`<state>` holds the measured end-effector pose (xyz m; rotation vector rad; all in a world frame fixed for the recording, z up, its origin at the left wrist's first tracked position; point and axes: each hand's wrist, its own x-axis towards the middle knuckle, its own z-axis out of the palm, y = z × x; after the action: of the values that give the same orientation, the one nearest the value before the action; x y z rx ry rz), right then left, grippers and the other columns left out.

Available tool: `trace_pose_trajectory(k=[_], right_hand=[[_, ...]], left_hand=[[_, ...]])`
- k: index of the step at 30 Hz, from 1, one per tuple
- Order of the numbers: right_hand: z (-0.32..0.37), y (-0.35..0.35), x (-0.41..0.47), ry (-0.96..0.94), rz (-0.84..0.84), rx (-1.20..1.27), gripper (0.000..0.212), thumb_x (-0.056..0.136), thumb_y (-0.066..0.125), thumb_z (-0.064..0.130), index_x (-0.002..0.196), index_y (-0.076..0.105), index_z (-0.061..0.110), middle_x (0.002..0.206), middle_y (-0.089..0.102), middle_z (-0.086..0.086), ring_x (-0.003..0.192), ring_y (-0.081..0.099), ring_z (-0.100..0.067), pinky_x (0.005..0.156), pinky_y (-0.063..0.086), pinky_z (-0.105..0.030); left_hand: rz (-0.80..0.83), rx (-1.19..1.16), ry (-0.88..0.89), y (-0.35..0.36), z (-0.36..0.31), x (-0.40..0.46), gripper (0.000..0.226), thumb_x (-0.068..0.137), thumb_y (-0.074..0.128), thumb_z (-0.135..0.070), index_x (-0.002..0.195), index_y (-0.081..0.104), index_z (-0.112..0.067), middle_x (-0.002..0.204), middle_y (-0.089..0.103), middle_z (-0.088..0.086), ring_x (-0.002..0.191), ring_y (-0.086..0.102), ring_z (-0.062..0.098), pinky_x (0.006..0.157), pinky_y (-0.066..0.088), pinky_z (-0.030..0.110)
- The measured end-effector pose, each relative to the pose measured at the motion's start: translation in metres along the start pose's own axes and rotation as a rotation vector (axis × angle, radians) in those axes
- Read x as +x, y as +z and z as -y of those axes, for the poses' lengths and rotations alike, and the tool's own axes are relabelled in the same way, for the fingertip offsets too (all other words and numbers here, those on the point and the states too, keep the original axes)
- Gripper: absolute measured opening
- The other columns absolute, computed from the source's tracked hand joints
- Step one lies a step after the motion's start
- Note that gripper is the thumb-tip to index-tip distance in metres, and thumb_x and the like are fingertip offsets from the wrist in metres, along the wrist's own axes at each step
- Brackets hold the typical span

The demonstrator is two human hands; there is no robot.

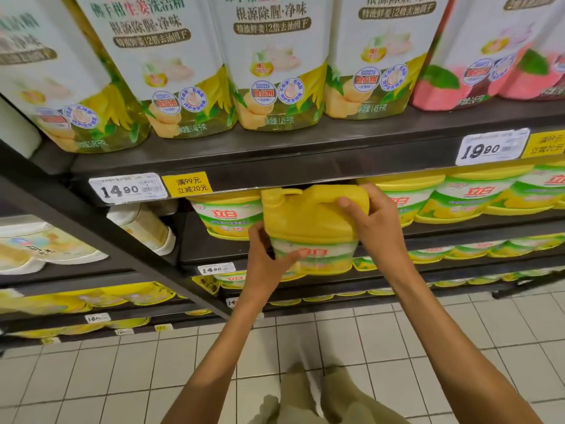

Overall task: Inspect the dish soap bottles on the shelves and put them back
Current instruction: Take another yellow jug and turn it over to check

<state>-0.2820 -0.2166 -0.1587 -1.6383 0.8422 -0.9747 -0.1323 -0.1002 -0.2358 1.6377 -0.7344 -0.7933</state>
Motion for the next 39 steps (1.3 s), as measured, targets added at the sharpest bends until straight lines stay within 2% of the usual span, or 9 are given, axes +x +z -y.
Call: trace_pose_trajectory(k=[2,4,8,13,18,24,30,35,39], right_hand=[[0.000,-0.006,-0.007,0.080,-0.006,0.068,0.024,0.080,0.068,0.049,0.079,0.061,0.026,0.075,0.061,0.007,0.071,0.057,-0.006,0.062,0.047,-0.024],[0.001,-0.006,-0.015,0.174,-0.029,0.139,0.036,0.079,0.067,0.053,0.084,0.069,0.018,0.082,0.069,-0.001,0.078,0.065,-0.015,0.068,0.053,-0.035],[-0.003,-0.010,-0.017,0.369,-0.063,0.316,0.047,0.075,0.062,0.059,0.092,0.075,0.018,0.091,0.077,-0.006,0.087,0.073,-0.020,0.074,0.059,-0.035],[-0.026,-0.009,-0.030,0.470,0.109,0.343,0.071,0.083,0.050,0.064,0.135,0.050,0.016,0.132,0.059,-0.016,0.121,0.058,-0.032,0.103,0.046,-0.055],[-0.038,-0.002,-0.055,0.870,0.129,0.483,0.074,0.074,0.055,0.069,0.129,0.061,0.019,0.119,0.068,-0.017,0.111,0.064,-0.038,0.103,0.044,-0.058],[-0.030,-0.014,-0.053,0.820,0.165,0.442,0.062,0.086,0.050,0.066,0.124,0.064,0.019,0.115,0.071,-0.015,0.107,0.067,-0.035,0.098,0.049,-0.055],[-0.013,-0.027,-0.060,0.614,0.195,0.244,0.053,0.078,0.067,0.052,0.125,0.059,0.027,0.116,0.072,-0.002,0.096,0.072,-0.017,0.076,0.060,-0.031],[-0.019,-0.028,-0.069,0.792,0.252,0.510,0.049,0.088,0.063,0.038,0.133,0.053,0.022,0.117,0.071,-0.010,0.103,0.070,-0.029,0.082,0.059,-0.042],[-0.014,-0.029,-0.062,0.909,0.293,0.443,0.047,0.090,0.063,0.038,0.128,0.059,0.012,0.113,0.071,-0.016,0.105,0.068,-0.035,0.095,0.053,-0.049]], left_hand=[[0.096,-0.076,-0.088,-0.001,0.005,-0.013,0.089,0.063,0.085,-0.036,0.135,0.033,-0.028,0.122,0.055,-0.018,0.112,0.056,-0.004,0.081,0.053,0.013],[0.108,-0.133,-0.160,0.003,0.009,-0.024,0.058,0.071,0.079,-0.025,0.120,0.049,-0.026,0.104,0.066,-0.016,0.104,0.064,0.010,0.070,0.053,0.011],[-0.044,-0.220,-0.233,0.015,-0.001,-0.043,0.022,0.082,0.069,-0.012,0.092,0.058,-0.029,0.068,0.071,-0.023,0.069,0.069,-0.002,0.053,0.050,0.008],[-0.097,-0.353,-0.429,0.022,-0.027,-0.060,0.059,0.061,0.075,-0.054,0.110,0.066,-0.023,0.099,0.075,0.000,0.097,0.070,0.023,0.084,0.058,0.038],[0.005,-0.197,-0.498,0.019,-0.046,-0.068,0.055,0.079,0.067,-0.052,0.122,0.059,-0.018,0.109,0.071,0.005,0.099,0.068,0.023,0.091,0.053,0.042],[0.109,-0.153,-0.421,0.019,-0.054,-0.078,0.096,0.050,0.066,-0.070,0.134,0.046,-0.028,0.120,0.066,0.000,0.108,0.064,0.022,0.097,0.050,0.046],[0.059,-0.363,-0.636,0.026,-0.043,-0.076,0.080,0.066,0.062,-0.069,0.131,0.055,-0.024,0.120,0.067,0.012,0.109,0.064,0.033,0.098,0.047,0.053],[0.117,-0.499,-0.663,0.025,-0.040,-0.072,0.047,0.086,0.057,-0.053,0.118,0.063,-0.019,0.111,0.071,0.015,0.104,0.067,0.033,0.097,0.048,0.052],[0.166,-0.546,-0.693,0.019,-0.034,-0.074,0.034,0.090,0.054,-0.046,0.109,0.064,-0.020,0.093,0.076,0.010,0.080,0.074,0.024,0.066,0.059,0.034]])
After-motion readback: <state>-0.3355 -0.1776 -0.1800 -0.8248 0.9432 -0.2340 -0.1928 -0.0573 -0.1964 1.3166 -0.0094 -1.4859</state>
